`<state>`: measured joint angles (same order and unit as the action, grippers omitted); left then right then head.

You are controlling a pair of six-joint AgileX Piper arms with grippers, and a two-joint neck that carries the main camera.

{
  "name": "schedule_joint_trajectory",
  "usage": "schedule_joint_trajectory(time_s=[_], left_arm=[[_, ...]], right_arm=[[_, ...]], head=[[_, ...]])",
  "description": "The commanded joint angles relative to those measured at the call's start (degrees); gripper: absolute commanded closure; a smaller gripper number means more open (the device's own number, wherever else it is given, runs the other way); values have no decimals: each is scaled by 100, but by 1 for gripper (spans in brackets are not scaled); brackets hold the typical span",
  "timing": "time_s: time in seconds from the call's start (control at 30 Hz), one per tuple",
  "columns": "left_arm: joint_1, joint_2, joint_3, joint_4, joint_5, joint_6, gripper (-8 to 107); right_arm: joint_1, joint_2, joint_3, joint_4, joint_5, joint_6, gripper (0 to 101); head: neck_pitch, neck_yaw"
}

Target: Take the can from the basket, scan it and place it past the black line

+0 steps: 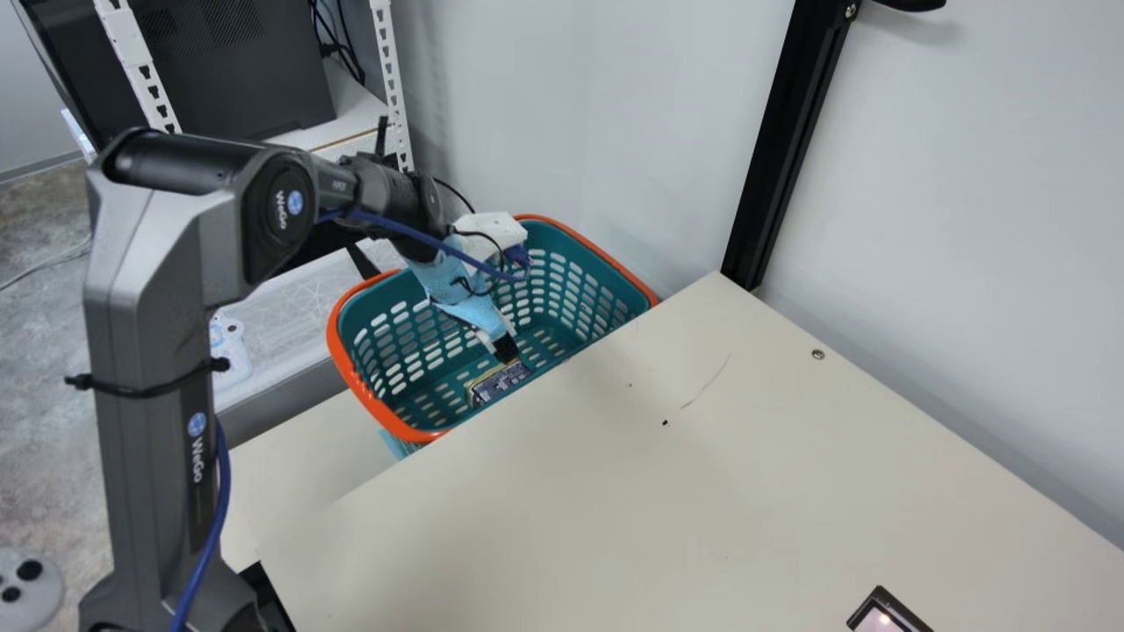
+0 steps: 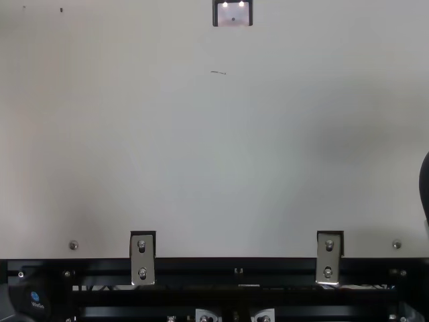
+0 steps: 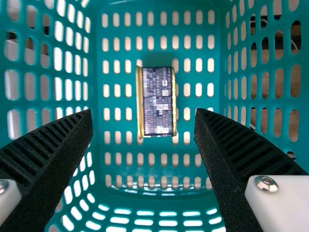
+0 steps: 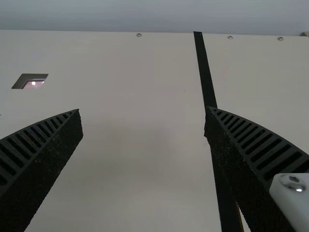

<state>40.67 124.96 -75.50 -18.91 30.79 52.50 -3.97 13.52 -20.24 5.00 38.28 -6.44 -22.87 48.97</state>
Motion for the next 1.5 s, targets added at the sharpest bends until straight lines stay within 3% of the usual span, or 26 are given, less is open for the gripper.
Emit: schedule_joint_trajectory(time_s=[0.0, 0.57, 1.47], left_arm=[[-28, 80, 21, -8, -76, -9, 9], [-167, 829, 208, -33, -897, 9, 9], [-395, 1745, -171, -66, -1728, -240, 9]], right_arm=[[0, 0, 0, 0, 0, 0, 0], [0, 0, 0, 0, -3, 0, 0], [0, 0, 0, 0, -3, 0, 0]], head=[[-213, 190], [-213, 190], [-213, 190]])
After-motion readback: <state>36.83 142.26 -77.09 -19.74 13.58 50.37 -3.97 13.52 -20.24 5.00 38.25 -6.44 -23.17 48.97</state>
